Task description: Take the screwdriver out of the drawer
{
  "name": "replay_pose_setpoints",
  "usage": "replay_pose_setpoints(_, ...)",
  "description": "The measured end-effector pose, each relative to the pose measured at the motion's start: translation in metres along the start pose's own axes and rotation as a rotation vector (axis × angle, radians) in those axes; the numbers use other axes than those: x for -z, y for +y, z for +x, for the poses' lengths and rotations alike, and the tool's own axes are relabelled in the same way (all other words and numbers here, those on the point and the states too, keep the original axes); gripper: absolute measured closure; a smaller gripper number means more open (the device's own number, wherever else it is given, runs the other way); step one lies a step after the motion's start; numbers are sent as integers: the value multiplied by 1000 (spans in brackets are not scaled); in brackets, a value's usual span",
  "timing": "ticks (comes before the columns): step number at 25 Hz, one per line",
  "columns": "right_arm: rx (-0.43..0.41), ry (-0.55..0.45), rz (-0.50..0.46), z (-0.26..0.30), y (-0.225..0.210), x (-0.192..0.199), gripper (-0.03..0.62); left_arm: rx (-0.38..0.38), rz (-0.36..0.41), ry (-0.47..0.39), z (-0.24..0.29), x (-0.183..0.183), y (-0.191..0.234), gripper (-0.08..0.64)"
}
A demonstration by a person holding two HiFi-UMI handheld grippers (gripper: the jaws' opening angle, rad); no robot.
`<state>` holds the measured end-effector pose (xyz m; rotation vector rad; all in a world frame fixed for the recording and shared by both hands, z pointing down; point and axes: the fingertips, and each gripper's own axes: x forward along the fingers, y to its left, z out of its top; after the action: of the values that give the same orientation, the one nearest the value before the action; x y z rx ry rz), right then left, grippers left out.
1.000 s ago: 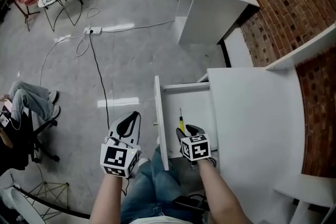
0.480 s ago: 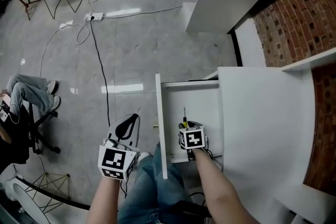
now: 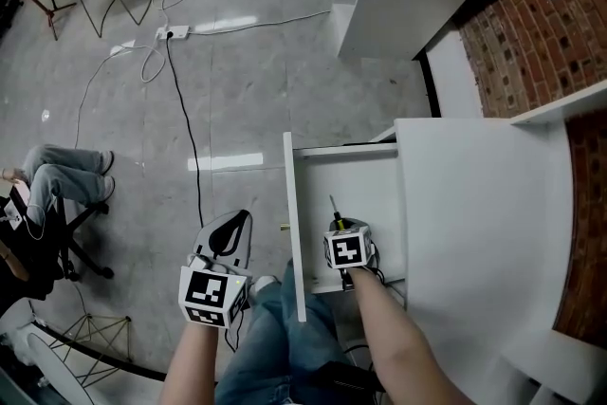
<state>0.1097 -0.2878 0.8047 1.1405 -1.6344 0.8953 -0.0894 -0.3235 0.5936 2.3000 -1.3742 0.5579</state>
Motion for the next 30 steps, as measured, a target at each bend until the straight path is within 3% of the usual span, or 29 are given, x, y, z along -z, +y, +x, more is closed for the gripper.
replay_pose_setpoints(20,27,-377,26,-188,33,-51,514,42,5,-194,-72,-70,-26,546)
replay_pose_setpoints(30,84,-637,37,-309,63,-55,514,117,99,-345,-127,-111,-54,546)
